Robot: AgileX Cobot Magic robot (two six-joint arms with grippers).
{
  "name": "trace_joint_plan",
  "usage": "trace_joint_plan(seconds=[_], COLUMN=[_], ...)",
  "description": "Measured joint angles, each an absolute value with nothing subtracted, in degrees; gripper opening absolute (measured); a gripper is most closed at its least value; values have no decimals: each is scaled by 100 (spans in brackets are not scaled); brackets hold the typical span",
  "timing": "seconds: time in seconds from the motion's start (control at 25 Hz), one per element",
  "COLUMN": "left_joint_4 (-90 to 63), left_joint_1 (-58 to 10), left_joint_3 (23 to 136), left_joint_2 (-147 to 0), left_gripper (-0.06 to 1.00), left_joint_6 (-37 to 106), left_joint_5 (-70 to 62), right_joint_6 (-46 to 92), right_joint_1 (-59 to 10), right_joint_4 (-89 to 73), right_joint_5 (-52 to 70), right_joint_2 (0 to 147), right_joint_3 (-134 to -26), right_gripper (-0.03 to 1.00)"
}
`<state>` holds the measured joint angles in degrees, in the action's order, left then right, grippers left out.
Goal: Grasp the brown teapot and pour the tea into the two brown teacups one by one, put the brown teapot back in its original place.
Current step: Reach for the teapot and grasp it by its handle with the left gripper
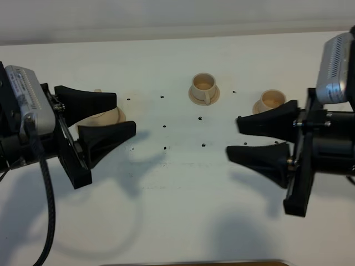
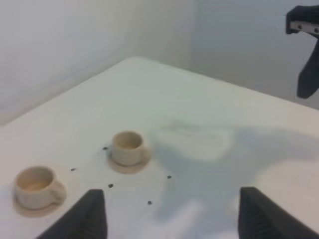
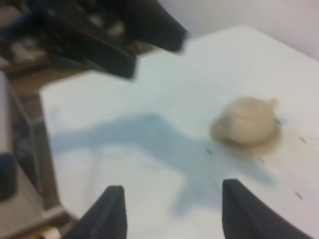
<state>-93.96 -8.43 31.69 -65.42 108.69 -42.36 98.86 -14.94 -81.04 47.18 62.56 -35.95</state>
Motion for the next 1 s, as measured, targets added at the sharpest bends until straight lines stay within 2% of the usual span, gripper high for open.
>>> trace_joint_plan(seconds=[0.2,0.4,0.56,0.76,1.0], left_joint_4=[-9475,-9650,-9662,-9471,-9014], left_joint_1=[-843,-766,-393,242,565], left_joint_3=[3169,3169,3169,3169,3169], left_joint_2=[-6542,-6542,-6542,-6542,-6289], left_gripper=[51,50,50,50,50], left_joint_6=[10831,10692,10181,9496,8946], left_joint_5=[-3995,-3341,-2822,-2759,-2708], right_joint_6=[8649,6360,4760,3336,1265], right_joint_1=[-1425,-1425,-1425,-1425,-1425], right_joint_4=[-6124,-3702,-2059,-1050,133], right_joint_5=[4525,4478,4537,4836,5396], right_joint_2=[6256,6245,6048,5587,4926], right_joint_3=[-4134,-4921,-5238,-5290,-5290], right_gripper=[43,43,43,43,43])
